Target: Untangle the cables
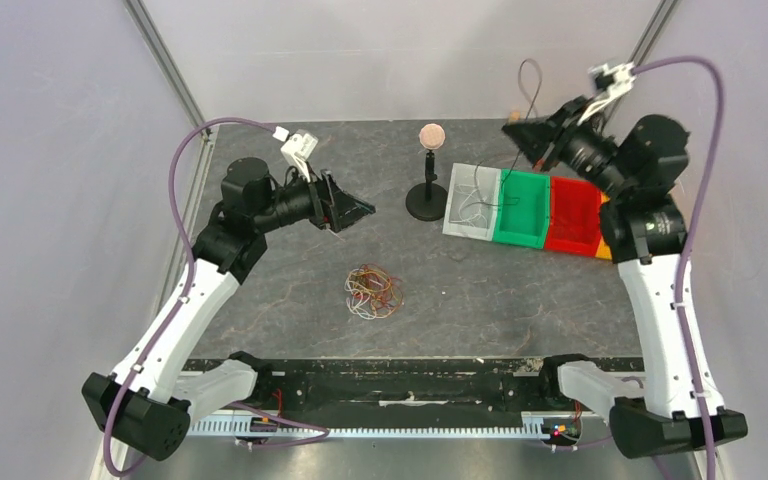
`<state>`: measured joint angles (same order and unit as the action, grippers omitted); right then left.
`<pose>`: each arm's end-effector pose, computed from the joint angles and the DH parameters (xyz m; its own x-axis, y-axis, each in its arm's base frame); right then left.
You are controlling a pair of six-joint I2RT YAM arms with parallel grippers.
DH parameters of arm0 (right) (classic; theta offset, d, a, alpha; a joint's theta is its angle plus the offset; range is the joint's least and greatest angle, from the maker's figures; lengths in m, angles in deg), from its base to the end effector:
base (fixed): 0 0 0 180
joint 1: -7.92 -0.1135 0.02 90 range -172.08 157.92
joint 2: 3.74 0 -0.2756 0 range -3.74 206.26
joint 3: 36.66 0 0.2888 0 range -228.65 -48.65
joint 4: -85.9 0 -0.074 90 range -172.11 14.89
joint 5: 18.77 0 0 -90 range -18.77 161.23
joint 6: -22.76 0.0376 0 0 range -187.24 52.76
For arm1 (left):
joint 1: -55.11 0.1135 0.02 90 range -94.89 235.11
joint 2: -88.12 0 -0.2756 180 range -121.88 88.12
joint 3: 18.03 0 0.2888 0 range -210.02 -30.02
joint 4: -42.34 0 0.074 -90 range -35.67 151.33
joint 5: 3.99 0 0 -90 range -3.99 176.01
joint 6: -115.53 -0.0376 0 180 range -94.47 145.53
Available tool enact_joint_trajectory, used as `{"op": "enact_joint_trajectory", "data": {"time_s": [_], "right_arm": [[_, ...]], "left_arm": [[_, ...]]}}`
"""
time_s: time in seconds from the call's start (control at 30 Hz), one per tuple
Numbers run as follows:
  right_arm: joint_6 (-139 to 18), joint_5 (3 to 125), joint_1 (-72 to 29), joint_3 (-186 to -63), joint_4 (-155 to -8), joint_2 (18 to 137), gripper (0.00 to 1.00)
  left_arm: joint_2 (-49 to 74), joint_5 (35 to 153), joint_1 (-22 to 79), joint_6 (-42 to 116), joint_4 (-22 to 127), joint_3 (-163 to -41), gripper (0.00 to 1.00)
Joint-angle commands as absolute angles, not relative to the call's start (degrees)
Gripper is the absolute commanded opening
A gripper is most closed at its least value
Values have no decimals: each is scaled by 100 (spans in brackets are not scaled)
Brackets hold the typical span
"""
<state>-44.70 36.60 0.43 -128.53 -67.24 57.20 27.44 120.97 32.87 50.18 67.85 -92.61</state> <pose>0.2337 0.0523 0.5103 -0.1916 0.2929 -0.9367 -0.6451 0.6817 0.3451 0.2400 -0.1214 0.4021 -0.5154 -0.1586 -0.8422 0.6764 0.5281 -0.5133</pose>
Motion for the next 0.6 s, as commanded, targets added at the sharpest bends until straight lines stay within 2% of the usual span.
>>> {"op": "enact_joint_trajectory", "data": {"time_s": [0.0, 0.33, 0.57], "right_arm": [[-4190, 3293, 635, -13825, -6623, 6173, 0], [-3543, 2940, 1703, -14496, -7653, 6983, 0], [-2719, 2721, 2074, -15443, -8450, 7705, 0]], "left_arm": [[2848, 12041, 3305, 4763, 6798, -9055, 79], [2930, 12064, 3305, 4741, 6716, -8832, 80], [2958, 12038, 3303, 4733, 6701, -8724, 81]]}}
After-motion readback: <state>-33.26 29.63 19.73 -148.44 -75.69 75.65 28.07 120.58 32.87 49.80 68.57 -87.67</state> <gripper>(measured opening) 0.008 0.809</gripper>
